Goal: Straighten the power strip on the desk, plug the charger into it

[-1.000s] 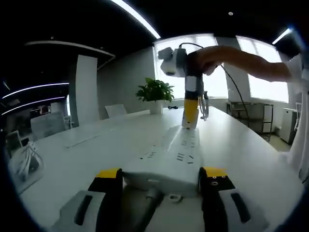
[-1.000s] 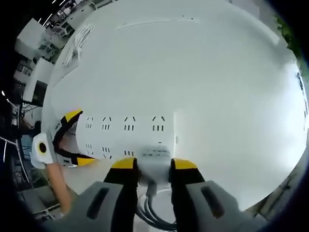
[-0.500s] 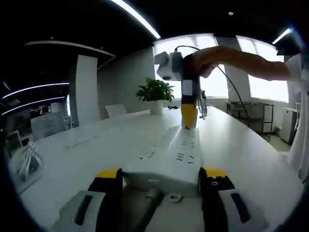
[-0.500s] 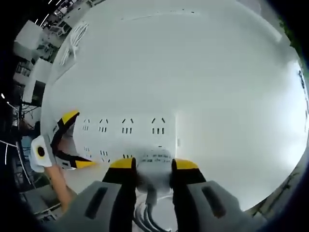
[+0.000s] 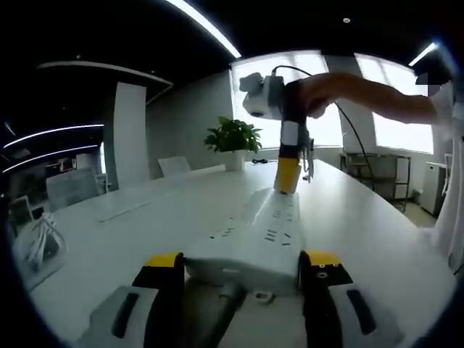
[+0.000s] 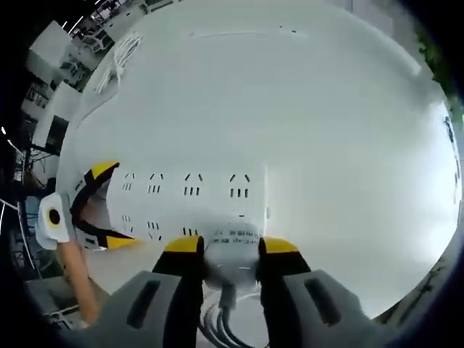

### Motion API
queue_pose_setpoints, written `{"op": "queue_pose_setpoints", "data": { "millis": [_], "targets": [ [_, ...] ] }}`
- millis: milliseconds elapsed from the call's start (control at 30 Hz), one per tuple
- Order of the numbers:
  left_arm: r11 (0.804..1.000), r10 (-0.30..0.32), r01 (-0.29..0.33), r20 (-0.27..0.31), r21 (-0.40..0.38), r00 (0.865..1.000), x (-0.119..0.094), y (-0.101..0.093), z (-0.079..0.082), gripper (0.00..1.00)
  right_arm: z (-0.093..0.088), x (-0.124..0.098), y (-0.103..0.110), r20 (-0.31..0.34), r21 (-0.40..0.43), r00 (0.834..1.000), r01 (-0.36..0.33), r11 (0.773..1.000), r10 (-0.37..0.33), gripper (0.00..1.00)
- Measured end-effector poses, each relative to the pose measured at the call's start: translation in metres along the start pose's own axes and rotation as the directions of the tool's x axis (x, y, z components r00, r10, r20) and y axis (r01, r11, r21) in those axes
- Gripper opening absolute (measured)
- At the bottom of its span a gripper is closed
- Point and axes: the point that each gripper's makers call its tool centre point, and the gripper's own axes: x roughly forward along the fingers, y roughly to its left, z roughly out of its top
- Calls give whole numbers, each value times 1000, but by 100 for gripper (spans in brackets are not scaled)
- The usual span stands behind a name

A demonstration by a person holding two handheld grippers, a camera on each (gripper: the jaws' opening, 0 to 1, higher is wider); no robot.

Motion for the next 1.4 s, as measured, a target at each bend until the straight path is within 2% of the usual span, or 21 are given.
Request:
{"op": "queue_pose_setpoints", "data": {
  "millis": [300, 500, 700, 733, 800, 1033, 1200, 1400],
  "targets": [
    [1000, -1, 1, 0, 0, 1000, 0, -1, 0, 66, -3, -15, 2, 28, -19, 1000, 0, 1000, 1, 27],
    [1000, -1, 1, -1, 0, 1000, 0, 0, 0, 66, 8, -25, -1, 76, -43, 994, 78, 996, -75, 24],
    [1000, 0, 0, -2, 1, 1000, 0, 0, 0, 66, 10, -24, -2, 74, -51, 988, 143, 988, -139, 24],
    [1000, 0, 0, -2, 1, 1000, 0, 0, 0, 66, 12, -24, -2, 81, -11, 987, 140, 990, -139, 23],
    [1000, 0, 0, -2, 1, 1000, 0, 0, 0, 66, 14, -23, -3, 66, -32, 990, 129, 991, -127, 23],
    [1000, 0, 0, -2, 2, 1000, 0, -1, 0, 66, 14, -21, -5, 11, -19, 993, 121, 992, -121, 22],
    [1000, 1, -1, -2, 2, 1000, 0, 0, -1, 66, 15, -20, -6, 13, -2, 996, 90, 996, -90, 22],
    [1000, 1, -1, -2, 1, 1000, 0, -1, -1, 66, 14, -20, -4, 20, -11, 996, 92, 996, -92, 22]
  ]
}}
